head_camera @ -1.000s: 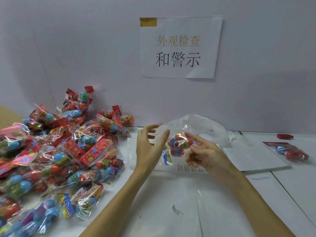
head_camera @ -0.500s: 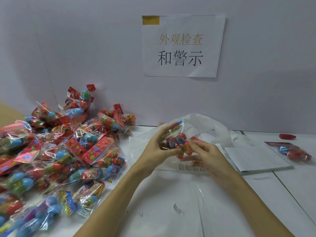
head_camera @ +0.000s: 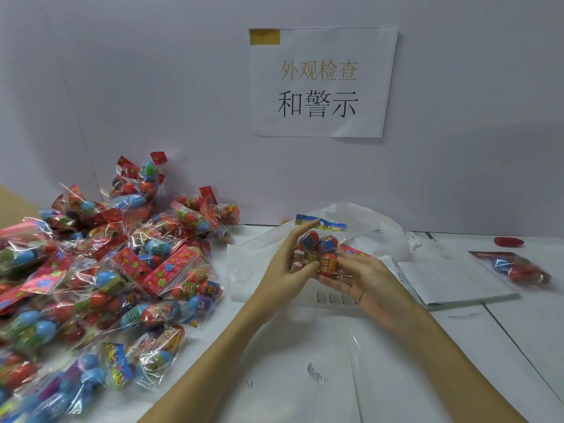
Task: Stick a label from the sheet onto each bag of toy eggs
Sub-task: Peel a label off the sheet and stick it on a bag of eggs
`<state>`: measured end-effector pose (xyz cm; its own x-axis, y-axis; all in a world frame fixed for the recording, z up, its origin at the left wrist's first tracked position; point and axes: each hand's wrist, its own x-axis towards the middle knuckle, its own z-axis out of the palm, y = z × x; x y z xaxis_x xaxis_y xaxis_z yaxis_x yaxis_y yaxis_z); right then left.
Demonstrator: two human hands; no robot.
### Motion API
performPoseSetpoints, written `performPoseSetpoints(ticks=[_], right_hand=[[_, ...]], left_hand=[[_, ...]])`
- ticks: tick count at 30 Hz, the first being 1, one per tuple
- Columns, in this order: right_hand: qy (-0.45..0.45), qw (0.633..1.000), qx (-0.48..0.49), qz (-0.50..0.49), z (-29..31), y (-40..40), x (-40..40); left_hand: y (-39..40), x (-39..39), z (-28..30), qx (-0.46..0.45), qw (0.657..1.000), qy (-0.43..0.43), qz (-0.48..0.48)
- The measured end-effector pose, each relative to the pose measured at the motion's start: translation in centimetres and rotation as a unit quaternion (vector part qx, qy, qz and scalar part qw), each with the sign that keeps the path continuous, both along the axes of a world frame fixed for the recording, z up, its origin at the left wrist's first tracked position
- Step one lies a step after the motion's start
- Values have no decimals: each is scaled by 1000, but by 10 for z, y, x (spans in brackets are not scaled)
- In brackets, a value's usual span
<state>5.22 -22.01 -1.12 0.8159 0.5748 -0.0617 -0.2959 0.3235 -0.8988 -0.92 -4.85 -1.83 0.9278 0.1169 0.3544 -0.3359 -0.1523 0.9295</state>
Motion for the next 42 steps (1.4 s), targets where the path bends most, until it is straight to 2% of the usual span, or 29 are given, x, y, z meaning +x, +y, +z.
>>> performPoseSetpoints(ticks=[3,5,6,7,9,12,14,19,22,34,38,42], right_hand=[[-36,998,-16,41,0,-2,2],[-116,987,-107,13,-5,-3,4],[-185,965,-184,-32,-9,-3,7],[-266,924,-265,-74,-13,-5,9],[-385,841,-373,-65,-20,-10,15],[-413,793,-446,49,-25,-16,16],[-429,774,-463,56,-29,-16,16],[-435,789,-433,28,-31,-10,16],[-449,785,-426,25,-32,-10,18],[-480,774,-408,-61,-36,1,16],[-466,796,-380,-68,-35,-3,16],[-440,813,-374,-71,-37,-5,17]], left_hand=[[-1,1,-1,-13,999,-19,34],[-1,4,0,-32,997,-32,61],[-1,4,0,-30,996,-37,80],[1,5,-1,-14,994,-40,104],[4,7,-4,61,985,-44,158],[7,9,-11,189,963,-29,191],[8,9,-16,259,949,-14,178],[17,7,-21,332,941,26,63],[28,8,-23,354,934,44,15],[33,18,-32,329,942,20,58],[35,18,-32,330,943,22,46],[34,17,-30,317,945,63,48]])
